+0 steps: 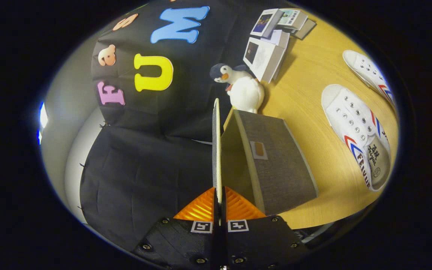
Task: Open the storage box then place both shoes into the box .Put the left shoe in first, then the right shoe, with the right side of both shoes facing outward in a uniform manner.
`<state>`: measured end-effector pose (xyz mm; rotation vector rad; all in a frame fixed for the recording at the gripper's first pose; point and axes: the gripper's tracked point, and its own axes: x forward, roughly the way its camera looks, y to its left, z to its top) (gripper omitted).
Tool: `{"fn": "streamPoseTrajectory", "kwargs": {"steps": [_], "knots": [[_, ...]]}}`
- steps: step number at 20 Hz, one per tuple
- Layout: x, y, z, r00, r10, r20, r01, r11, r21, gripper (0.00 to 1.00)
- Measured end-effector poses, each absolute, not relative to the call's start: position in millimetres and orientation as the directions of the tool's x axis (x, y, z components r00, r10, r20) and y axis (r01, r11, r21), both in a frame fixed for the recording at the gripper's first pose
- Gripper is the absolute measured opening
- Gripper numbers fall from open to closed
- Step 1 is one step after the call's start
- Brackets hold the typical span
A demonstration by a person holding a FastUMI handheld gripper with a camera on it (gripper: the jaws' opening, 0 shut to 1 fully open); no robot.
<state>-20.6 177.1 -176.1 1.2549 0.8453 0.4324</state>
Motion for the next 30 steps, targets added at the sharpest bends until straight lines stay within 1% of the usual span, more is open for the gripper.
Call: {"fn": "streamPoseTrajectory", "kwargs": {"steps": [6,13,20,25,30], "knots": [[-12,205,-123,0.631,0.73,-0.263,0.043,0.306,0.951,0.0],[-7,248,-88,0.609,0.752,-0.251,-0.059,0.358,0.932,0.0],[-8,300,-75,0.584,0.77,-0.257,-0.129,0.4,0.907,0.01],[-6,336,-72,0.589,0.764,-0.262,-0.157,0.426,0.891,0.01],[-6,369,-86,0.57,0.759,-0.315,-0.223,0.511,0.83,0.01]]}}
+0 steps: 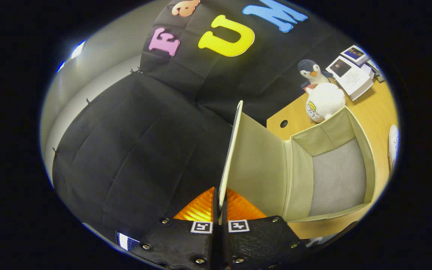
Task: Open the storage box then place both shoes into the box .Put the left shoe in first, then the right shoe, with the right side of both shoes facing outward in a uniform manner.
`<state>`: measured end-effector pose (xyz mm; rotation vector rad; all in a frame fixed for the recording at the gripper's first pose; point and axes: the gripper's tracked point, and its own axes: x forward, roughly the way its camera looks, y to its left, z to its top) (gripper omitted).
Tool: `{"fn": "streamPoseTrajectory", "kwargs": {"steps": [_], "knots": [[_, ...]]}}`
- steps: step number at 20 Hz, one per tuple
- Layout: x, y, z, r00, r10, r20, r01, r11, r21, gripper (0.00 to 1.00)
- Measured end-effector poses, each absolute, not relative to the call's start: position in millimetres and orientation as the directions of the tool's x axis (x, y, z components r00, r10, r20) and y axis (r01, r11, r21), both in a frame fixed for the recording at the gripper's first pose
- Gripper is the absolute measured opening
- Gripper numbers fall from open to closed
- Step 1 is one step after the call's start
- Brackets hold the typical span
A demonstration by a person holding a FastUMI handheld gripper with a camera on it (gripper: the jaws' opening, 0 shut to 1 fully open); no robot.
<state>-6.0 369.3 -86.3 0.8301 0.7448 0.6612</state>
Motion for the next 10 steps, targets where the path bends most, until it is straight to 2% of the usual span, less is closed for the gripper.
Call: {"fn": "streamPoseTrajectory", "kwargs": {"steps": [1,4,5,6,7,9,10], "knots": [[-8,374,-87,0.562,0.764,-0.318,-0.246,0.521,0.817,0.06],[-9,392,-83,0.553,0.769,-0.322,-0.337,0.56,0.757,0.1],[-11,393,-79,0.548,0.773,-0.32,-0.372,0.568,0.734,0.16],[-13,398,-78,0.54,0.779,-0.317,-0.406,0.571,0.713,0.36],[-15,401,-74,0.535,0.786,-0.31,-0.436,0.572,0.695,0.5],[-17,398,-72,0.54,0.782,-0.311,-0.478,0.59,0.651,0.85],[-15,392,-71,0.554,0.771,-0.315,-0.49,0.607,0.626,0.98]]}}
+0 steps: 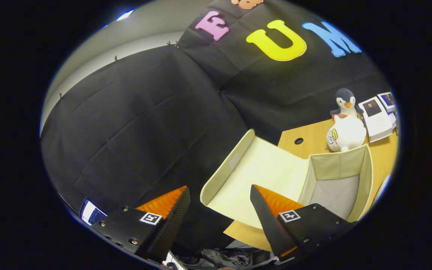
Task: Open the storage box then place both shoes into the box .Put the left shoe in first, then the right shoe, with the right side of both shoes facing outward in a uniform manner.
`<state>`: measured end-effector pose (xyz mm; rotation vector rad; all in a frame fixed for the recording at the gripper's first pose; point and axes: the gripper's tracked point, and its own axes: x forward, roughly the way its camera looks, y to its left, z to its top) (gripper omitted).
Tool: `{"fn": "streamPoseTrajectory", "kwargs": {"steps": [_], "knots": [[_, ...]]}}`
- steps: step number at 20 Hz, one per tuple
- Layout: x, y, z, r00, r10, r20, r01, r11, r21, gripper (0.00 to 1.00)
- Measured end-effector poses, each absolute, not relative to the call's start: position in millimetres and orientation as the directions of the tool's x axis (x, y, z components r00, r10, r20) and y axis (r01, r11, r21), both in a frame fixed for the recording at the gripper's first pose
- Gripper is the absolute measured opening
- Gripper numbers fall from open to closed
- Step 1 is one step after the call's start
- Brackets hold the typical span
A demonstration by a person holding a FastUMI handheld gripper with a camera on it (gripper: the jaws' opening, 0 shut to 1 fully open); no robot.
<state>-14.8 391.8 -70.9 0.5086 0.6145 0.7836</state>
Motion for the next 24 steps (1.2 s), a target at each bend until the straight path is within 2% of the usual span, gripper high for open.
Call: {"fn": "streamPoseTrajectory", "kwargs": {"steps": [7,24], "knots": [[-3,334,-81,0.635,0.691,-0.346,-0.462,0.698,0.548,0.97],[27,129,-115,0.798,0.401,-0.449,-0.226,0.891,0.394,0.98]]}}
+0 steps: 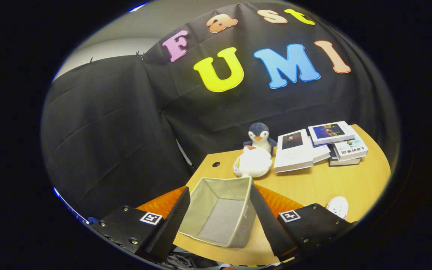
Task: Open the storage box then place both shoes into the box .Put the left shoe in first, then the right shoe, with the right side of both shoes facing outward in a uniform manner.
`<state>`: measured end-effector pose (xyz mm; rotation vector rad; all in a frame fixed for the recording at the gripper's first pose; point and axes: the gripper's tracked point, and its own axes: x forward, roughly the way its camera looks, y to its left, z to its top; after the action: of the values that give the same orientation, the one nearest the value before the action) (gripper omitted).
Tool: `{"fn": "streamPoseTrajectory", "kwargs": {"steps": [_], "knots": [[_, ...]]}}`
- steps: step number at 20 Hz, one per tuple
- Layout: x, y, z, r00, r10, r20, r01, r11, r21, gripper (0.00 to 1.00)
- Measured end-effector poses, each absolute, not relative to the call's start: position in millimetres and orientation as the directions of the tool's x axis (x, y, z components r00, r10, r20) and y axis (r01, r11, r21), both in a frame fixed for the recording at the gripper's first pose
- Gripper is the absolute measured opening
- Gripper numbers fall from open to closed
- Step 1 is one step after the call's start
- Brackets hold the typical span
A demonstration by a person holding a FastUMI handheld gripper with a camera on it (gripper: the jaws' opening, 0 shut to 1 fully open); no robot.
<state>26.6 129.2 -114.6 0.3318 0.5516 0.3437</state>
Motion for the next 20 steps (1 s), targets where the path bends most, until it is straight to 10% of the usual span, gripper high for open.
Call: {"fn": "streamPoseTrajectory", "kwargs": {"steps": [20], "knots": [[7,6,-236,0.733,0.207,-0.647,-0.071,0.97,0.231,0.98]]}}
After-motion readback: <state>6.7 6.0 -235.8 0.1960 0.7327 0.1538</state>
